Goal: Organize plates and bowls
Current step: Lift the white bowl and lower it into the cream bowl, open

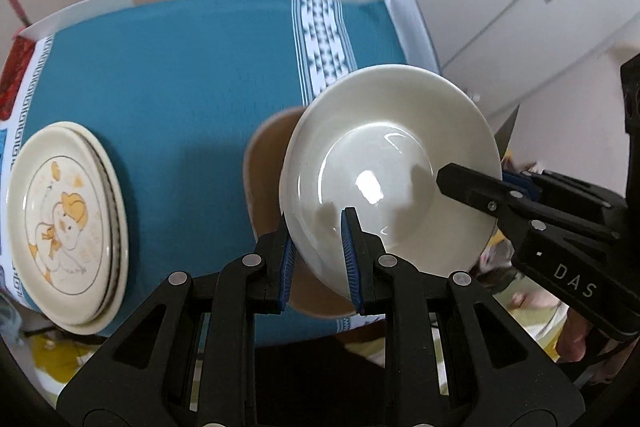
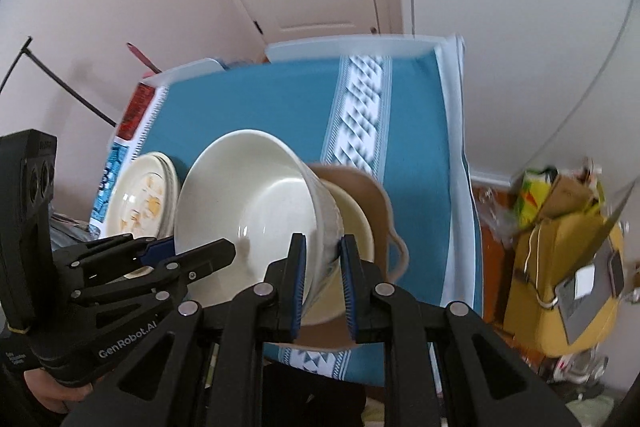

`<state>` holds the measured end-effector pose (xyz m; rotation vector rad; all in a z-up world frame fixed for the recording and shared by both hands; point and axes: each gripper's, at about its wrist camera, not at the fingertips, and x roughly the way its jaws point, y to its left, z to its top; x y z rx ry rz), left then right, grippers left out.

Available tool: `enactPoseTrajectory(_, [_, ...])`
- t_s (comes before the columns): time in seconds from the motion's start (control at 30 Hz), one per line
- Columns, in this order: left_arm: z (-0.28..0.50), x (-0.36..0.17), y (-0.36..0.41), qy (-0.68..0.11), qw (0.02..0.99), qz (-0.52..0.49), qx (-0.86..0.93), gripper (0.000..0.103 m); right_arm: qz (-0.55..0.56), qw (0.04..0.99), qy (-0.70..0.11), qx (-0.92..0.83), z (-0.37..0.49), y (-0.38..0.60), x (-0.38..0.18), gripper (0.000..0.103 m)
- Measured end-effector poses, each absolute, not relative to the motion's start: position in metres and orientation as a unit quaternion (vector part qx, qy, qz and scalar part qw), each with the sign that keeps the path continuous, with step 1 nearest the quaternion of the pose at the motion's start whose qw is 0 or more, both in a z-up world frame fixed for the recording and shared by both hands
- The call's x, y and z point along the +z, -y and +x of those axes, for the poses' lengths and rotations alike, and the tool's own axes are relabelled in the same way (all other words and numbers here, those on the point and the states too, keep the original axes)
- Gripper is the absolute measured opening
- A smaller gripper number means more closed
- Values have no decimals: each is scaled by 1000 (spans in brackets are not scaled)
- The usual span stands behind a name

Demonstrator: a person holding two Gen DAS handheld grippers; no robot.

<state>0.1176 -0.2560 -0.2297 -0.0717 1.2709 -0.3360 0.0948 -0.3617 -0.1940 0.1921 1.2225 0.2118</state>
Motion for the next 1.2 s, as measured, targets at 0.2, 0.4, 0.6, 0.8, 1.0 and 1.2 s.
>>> enactPoseTrajectory(0.2, [123,-242,259,-600,786,7,-151,19,85,805,-580,90,91,364,-212,16])
enactPoseTrajectory(0.4, [130,-245,266,-600,786,41,-145,20,79,805,-582,84,93,363,-219,16])
enactPoseTrajectory(0.6, [130,-245,274,-593,789,82,-140,20,82,802,-586,76,93,364,-224,16])
enactPoseTrajectory(0.8, [129,-243,275,-588,792,89,-138,20,81,803,-586,76,92,362,-225,16])
enactPoseTrajectory(1.0, [130,-243,271,-586,794,72,-142,20,80,804,-584,79,91,363,-225,16])
enactPoseTrajectory(1.2, [127,-226,263,-557,816,58,-143,20,117,807,-571,90,89,375,-216,16])
